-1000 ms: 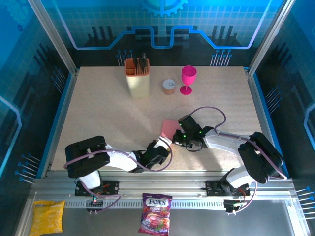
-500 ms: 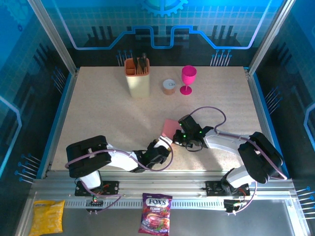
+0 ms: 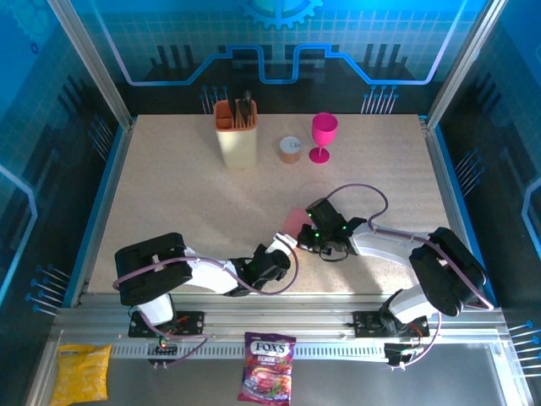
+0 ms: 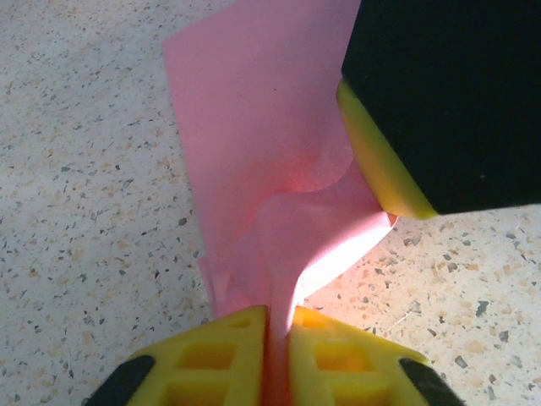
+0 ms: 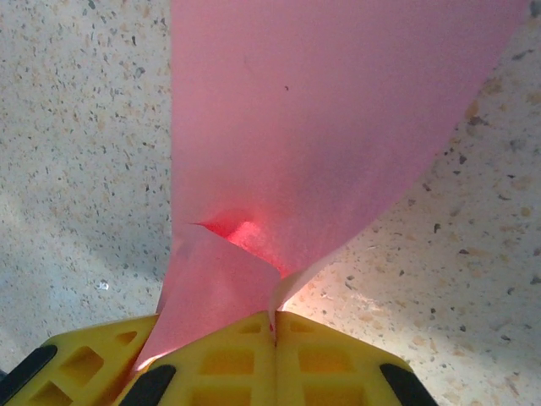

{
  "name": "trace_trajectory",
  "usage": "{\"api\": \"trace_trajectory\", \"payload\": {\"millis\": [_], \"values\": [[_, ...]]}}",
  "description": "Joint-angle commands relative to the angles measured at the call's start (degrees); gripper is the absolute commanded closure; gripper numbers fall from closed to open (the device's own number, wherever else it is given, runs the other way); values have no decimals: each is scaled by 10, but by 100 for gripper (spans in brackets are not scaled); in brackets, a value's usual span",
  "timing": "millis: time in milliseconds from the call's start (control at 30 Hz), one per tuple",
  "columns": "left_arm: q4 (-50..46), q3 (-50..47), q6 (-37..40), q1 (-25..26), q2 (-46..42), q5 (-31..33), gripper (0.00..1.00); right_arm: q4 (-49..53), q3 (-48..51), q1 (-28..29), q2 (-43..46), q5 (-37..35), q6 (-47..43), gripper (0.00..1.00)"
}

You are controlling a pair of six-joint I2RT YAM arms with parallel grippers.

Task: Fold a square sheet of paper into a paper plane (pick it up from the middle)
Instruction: Fold the wing for the fifth time at the center of the table.

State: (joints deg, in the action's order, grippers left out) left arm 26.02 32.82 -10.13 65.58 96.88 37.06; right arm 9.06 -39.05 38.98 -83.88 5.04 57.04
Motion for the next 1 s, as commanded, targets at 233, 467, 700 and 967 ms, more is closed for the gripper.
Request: {"api": "trace_trajectory", "payload": {"millis": [233,467,700,967], "values": [[-11,4,20,-2,-9,-34,82,17,-36,8,22,7,-1,92],[-20,0,17,-2,-15,-57,52,23,-37,0,24,8,-6,89],[-3,-25,46,2,-37,-20,37,27,-37,-4,25,11,-9,95],[73,-26,142,24,-25,41,37,27,-34,-4,27,14,-6,96]]}}
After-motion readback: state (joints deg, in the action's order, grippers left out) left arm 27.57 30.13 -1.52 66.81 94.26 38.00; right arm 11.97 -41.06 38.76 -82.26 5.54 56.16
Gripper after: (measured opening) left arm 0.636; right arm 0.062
